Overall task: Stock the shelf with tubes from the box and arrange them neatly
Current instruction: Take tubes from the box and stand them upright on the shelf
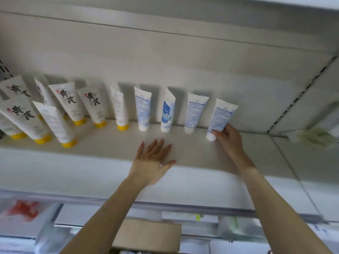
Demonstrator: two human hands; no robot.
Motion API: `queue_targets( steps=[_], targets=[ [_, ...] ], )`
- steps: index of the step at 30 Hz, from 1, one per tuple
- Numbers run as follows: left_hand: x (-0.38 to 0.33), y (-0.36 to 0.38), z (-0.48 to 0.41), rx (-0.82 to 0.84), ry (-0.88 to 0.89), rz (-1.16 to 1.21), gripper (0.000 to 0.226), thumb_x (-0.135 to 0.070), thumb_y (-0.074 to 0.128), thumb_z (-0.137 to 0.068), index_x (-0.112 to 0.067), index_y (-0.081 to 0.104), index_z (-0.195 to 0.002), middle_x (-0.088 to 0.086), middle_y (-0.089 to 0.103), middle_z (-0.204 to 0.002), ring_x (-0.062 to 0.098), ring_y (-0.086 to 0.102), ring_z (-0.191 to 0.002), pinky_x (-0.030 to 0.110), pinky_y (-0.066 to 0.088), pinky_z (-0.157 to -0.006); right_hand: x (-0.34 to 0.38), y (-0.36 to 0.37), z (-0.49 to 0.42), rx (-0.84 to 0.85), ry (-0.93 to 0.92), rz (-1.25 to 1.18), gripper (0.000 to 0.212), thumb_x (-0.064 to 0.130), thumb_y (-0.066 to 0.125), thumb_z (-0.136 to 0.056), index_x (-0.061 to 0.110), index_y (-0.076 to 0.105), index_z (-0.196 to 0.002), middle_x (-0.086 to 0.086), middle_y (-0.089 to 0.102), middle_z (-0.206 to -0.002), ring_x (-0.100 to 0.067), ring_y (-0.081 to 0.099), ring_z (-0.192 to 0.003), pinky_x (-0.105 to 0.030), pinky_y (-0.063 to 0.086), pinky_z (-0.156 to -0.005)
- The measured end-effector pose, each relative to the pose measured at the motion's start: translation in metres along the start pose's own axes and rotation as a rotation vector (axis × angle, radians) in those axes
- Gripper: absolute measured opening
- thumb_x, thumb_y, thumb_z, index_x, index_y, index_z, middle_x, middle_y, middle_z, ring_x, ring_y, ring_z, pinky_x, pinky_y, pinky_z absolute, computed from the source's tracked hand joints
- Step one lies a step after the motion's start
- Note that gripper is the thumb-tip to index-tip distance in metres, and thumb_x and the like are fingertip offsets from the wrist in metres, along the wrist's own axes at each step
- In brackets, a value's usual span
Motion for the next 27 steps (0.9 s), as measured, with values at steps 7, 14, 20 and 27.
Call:
queue_targets(
  steps=[7, 14, 20, 27],
  targets=[
    [0.001, 0.001, -0.001, -0.017, -0.017, 0.038, 0.085, -0.080, 0.000, -0.075, -0.040, 0.022, -0.146, -0.011, 0.014, -0.157, 0.009, 0.007, -0.145, 0.037, -0.004, -0.116, -0.014, 0.002, -0.015, -0.038, -0.002, -0.114, 0.024, 0.000, 0.067, -0.082, 0.010, 0.055, -0.100, -0.006, 0.067, -0.097, 0.006, 0.064, -0.080, -0.012, 0.047, -0.075],
    [0.002, 0.000, -0.001, 0.004, -0.039, 0.038, 0.080, -0.072, 0.000, -0.073, -0.043, 0.018, -0.146, -0.014, 0.010, -0.157, 0.005, 0.003, -0.145, 0.036, -0.006, -0.117, -0.015, 0.004, -0.015, -0.049, 0.010, -0.157, 0.025, 0.001, 0.066, -0.083, 0.014, 0.058, -0.104, -0.003, 0.067, -0.099, 0.006, 0.064, -0.083, -0.011, 0.047, -0.077],
    [0.002, 0.000, -0.001, -0.019, -0.029, 0.047, 0.093, -0.082, -0.013, -0.068, -0.042, 0.020, -0.146, -0.013, 0.012, -0.157, 0.006, 0.005, -0.145, 0.035, -0.006, -0.116, -0.014, 0.004, -0.015, -0.057, 0.042, -0.152, 0.025, 0.005, 0.067, -0.083, 0.019, 0.058, -0.101, -0.002, 0.068, -0.096, 0.009, 0.064, -0.078, -0.010, 0.047, -0.077],
    [0.002, -0.001, -0.001, -0.018, -0.026, 0.039, 0.097, -0.083, -0.017, -0.066, -0.042, 0.019, -0.146, -0.013, 0.011, -0.157, 0.007, 0.005, -0.145, 0.036, -0.006, -0.117, -0.011, 0.004, -0.008, -0.051, 0.101, -0.178, 0.027, 0.011, 0.070, -0.083, 0.019, 0.058, -0.105, -0.003, 0.068, -0.101, 0.000, 0.065, -0.087, -0.015, 0.048, -0.082]
  ],
)
Point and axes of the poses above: each hand's wrist, its own z-axis away from the middle knuckle, its own y-axis out of the palm, x = y × z, the point moved 1 cm from there along -z, towards the middle knuckle
